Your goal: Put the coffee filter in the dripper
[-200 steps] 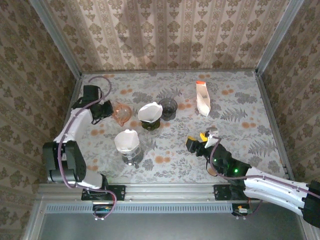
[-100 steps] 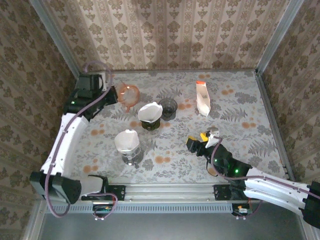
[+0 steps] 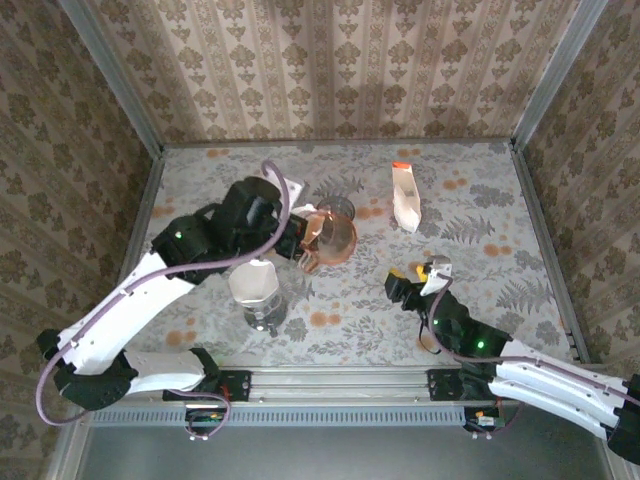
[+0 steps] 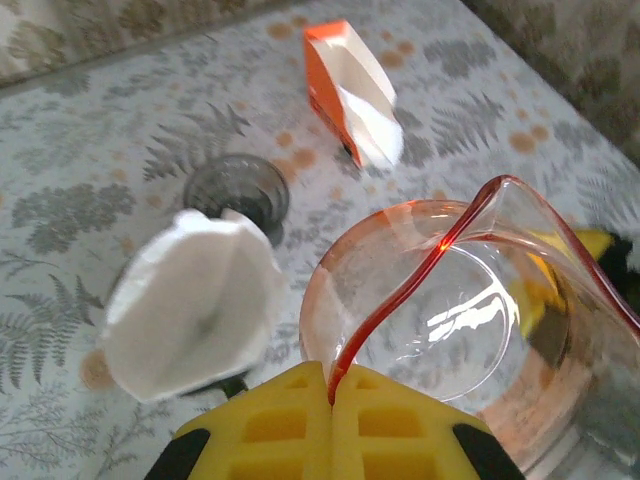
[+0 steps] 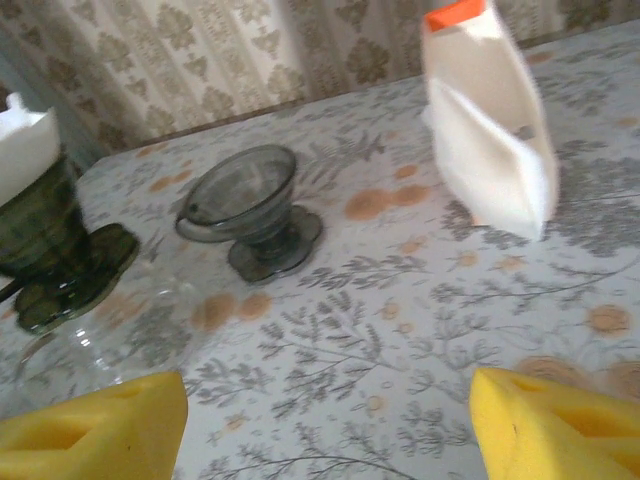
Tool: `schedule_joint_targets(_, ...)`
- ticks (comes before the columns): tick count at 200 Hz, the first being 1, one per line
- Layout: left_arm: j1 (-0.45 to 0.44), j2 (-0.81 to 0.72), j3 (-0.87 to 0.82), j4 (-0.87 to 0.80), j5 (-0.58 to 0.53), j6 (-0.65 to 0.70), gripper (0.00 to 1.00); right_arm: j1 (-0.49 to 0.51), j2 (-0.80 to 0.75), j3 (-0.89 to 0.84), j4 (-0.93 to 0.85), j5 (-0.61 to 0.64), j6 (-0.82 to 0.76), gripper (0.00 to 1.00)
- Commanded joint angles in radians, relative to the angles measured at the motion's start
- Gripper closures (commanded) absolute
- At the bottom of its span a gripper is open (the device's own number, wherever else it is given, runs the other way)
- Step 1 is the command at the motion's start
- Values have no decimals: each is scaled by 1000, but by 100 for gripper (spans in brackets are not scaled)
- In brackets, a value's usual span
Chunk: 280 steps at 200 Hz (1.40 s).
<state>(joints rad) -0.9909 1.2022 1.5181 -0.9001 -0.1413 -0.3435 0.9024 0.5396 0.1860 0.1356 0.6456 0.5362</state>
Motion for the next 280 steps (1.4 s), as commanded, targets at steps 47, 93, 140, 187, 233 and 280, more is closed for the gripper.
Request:
schedule_joint_targets(47,-233,161,-131,105,18,-95,100,-31,-133,79,-217,226,30,22)
schedule_joint_targets(93,-218,272,-253,237,86,-93,100,-34,-131,108,-254,225,31,22)
schedule_joint_targets(140,-207,334,-328,302,100,-88,100,-36,-129,105,-252,206,33,22)
schedule_joint_targets(187,-183,369,-353,275,95,-100,100,-36,-123,109,-265,191,32,22)
schedule_joint_targets(233,-194,388,-343,254,76,-92,93,-36,-122,94,-246,169,35,21)
schedule_joint_targets(280,-203,399,-335,247,72,-91,76,-37,-97,100,-238,142,38,20)
